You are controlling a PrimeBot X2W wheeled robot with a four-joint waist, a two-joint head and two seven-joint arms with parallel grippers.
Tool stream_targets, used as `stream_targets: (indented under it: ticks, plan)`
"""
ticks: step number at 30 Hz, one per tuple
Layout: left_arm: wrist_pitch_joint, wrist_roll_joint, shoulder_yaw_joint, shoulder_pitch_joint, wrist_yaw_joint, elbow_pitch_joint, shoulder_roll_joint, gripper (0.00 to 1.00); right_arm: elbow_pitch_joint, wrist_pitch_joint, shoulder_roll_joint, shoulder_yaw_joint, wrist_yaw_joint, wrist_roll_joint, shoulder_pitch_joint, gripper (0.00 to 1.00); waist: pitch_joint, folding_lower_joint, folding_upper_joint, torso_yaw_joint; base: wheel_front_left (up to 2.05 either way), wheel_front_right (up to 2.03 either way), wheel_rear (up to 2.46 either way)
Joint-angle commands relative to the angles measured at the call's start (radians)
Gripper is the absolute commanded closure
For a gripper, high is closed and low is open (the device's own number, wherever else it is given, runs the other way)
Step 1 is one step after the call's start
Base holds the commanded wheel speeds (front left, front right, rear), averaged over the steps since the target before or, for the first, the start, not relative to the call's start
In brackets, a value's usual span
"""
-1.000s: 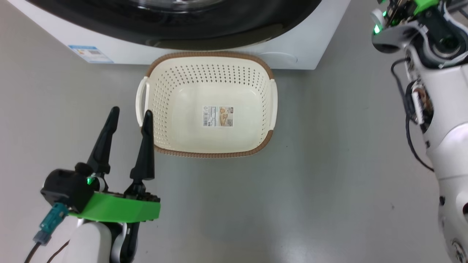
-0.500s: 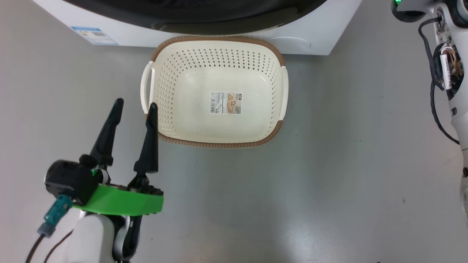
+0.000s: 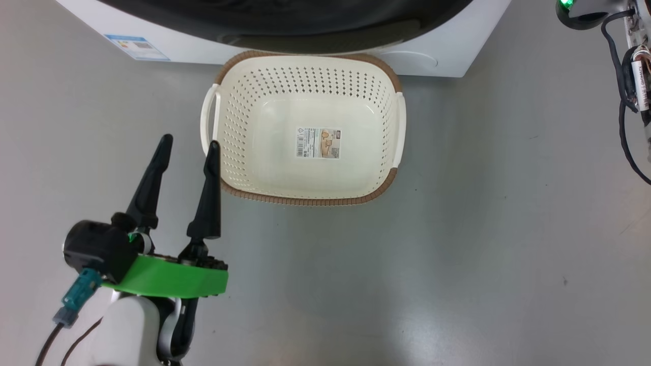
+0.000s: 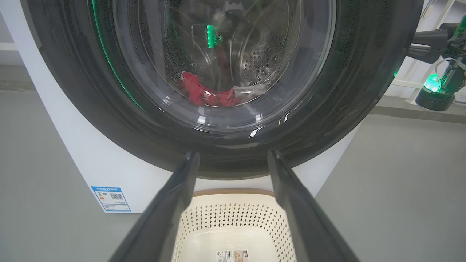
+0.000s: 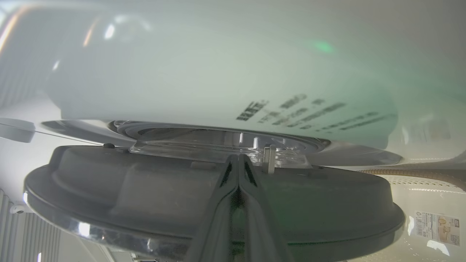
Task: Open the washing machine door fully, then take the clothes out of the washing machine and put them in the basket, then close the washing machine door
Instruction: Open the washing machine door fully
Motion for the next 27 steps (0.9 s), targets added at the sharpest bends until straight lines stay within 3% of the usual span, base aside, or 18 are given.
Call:
stream_targets:
  ticks: [1,19,27]
  plan:
    - [-0.008,0.004,0.033,-0.007,-0.005,-0.019,0.02,0.0,-0.022,0.029,0.032,0.021,0.001,-0.007,-0.01,1.0,-0.003,0.0,0.0,-0.001,0.0,0.0,0.0]
    - [-0.008,0.027,0.037,0.009,-0.004,-0.003,0.02,0.0,-0.041,0.239,0.049,0.095,0.001,-0.011,0.071,1.0,-0.074,0.0,0.0,-0.033,0.0,0.0,0.0]
    - [-0.008,0.036,0.043,0.011,-0.004,0.014,0.02,0.0,-0.041,0.261,0.059,0.113,0.001,-0.02,0.115,1.0,-0.104,0.0,0.0,-0.044,0.0,0.0,0.0]
